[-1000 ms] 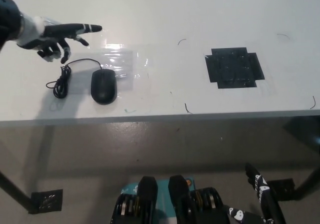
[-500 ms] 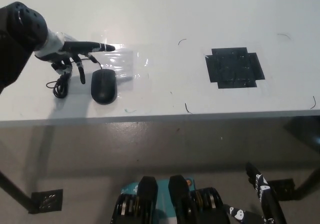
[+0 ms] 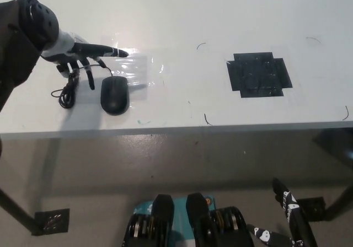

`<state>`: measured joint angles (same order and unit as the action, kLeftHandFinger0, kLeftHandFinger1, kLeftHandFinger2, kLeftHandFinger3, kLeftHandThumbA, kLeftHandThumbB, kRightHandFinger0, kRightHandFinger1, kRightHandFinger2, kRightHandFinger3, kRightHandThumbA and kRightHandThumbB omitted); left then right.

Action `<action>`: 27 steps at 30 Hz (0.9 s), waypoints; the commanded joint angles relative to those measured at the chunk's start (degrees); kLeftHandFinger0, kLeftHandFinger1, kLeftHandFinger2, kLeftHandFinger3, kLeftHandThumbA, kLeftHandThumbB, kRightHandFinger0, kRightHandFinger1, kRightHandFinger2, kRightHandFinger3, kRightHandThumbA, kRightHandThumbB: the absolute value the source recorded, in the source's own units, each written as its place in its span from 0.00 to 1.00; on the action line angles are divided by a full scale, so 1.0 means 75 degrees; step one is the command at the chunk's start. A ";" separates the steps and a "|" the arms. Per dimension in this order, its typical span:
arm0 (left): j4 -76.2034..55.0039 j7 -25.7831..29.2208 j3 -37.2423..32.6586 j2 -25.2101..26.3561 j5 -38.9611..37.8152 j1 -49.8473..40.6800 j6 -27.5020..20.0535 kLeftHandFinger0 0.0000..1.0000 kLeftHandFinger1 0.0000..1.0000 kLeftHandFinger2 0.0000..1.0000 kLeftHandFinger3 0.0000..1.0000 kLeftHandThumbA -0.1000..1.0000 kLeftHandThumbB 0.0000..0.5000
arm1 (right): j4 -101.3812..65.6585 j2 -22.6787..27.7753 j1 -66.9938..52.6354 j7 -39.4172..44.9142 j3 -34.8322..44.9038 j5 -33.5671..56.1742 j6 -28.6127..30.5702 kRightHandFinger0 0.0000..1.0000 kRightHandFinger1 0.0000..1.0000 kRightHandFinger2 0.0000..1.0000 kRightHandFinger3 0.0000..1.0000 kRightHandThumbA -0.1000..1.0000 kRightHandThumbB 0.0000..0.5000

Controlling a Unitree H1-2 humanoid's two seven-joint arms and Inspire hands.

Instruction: The robot uses left hand to click on the left button of the black mouse, which is placed on the left area of the table

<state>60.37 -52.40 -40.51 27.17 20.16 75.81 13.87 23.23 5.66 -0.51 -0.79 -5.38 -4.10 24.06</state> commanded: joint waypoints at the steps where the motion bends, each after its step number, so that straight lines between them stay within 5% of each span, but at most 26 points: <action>1: 0.0181 0.0005 0.0071 -0.0035 0.0371 0.0624 -0.0616 0.08 0.34 0.80 1.00 1.00 0.81 | -0.0250 0.0024 0.0090 -0.0164 0.0048 -0.0101 0.0383 1.00 1.00 1.00 1.00 1.00 0.79; 2: 0.0196 0.0135 0.0030 -0.0040 0.0453 0.0596 -0.0801 0.11 0.35 0.78 1.00 1.00 0.82 | -0.0238 0.0017 0.0086 -0.0165 0.0046 -0.0090 0.0383 1.00 1.00 1.00 1.00 1.00 0.79; 4: 0.0305 -0.0037 0.0126 -0.0089 0.0390 0.0615 -0.0639 0.00 0.25 0.65 1.00 1.00 0.83 | -0.0250 0.0039 0.0082 -0.0170 0.0043 -0.0088 0.0383 1.00 1.00 1.00 1.00 1.00 0.79; 7: 0.0265 -0.0040 0.0123 -0.0078 0.0463 0.0586 -0.0755 0.03 0.30 0.70 1.00 1.00 0.83 | -0.0264 0.0043 0.0072 -0.0158 0.0040 -0.0084 0.0383 1.00 1.00 1.00 1.00 1.00 0.79; 15: 0.0323 -0.0264 0.0258 -0.0245 0.0480 0.0473 -0.0343 0.00 0.18 0.55 1.00 1.00 0.84 | -0.0275 0.0039 0.0069 -0.0133 0.0038 -0.0060 0.0383 1.00 1.00 1.00 1.00 1.00 0.80; 19: 0.0306 -0.0321 0.0259 -0.0283 0.0552 0.0382 -0.0255 0.00 0.23 0.60 1.00 1.00 0.84 | -0.0265 0.0055 0.0074 -0.0127 0.0024 -0.0064 0.0383 1.00 1.00 1.00 1.00 1.00 0.80; 21: 0.0182 -0.0366 0.0266 -0.0270 0.0568 0.0312 -0.0198 0.00 0.19 0.55 1.00 1.00 0.82 | -0.0269 0.0058 0.0072 -0.0115 0.0020 -0.0069 0.0383 1.00 1.00 1.00 1.00 1.00 0.79; 23: 0.0134 -0.0289 0.0313 -0.0284 0.0582 0.0278 -0.0082 0.00 0.03 0.40 1.00 1.00 0.80 | -0.0242 0.0070 0.0154 -0.0105 0.0029 -0.0057 0.0383 1.00 1.00 1.00 1.00 1.00 0.79; 26: 0.0087 -0.0361 0.0292 -0.0316 0.0642 0.0149 -0.0047 0.00 0.00 0.24 1.00 1.00 0.74 | -0.0242 0.0079 0.0165 -0.0087 0.0009 -0.0050 0.0383 1.00 1.00 1.00 1.00 1.00 0.79; 27: 0.0128 -0.0379 0.0249 -0.0345 0.0695 0.0129 -0.0069 0.00 0.00 0.26 1.00 1.00 0.76 | -0.0232 0.0084 0.0165 -0.0074 0.0005 -0.0035 0.0383 1.00 1.00 1.00 1.00 1.00 0.79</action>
<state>62.39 -54.23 -39.17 24.64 23.79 75.75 11.96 23.16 5.68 -0.44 -1.12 -5.40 -4.08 24.08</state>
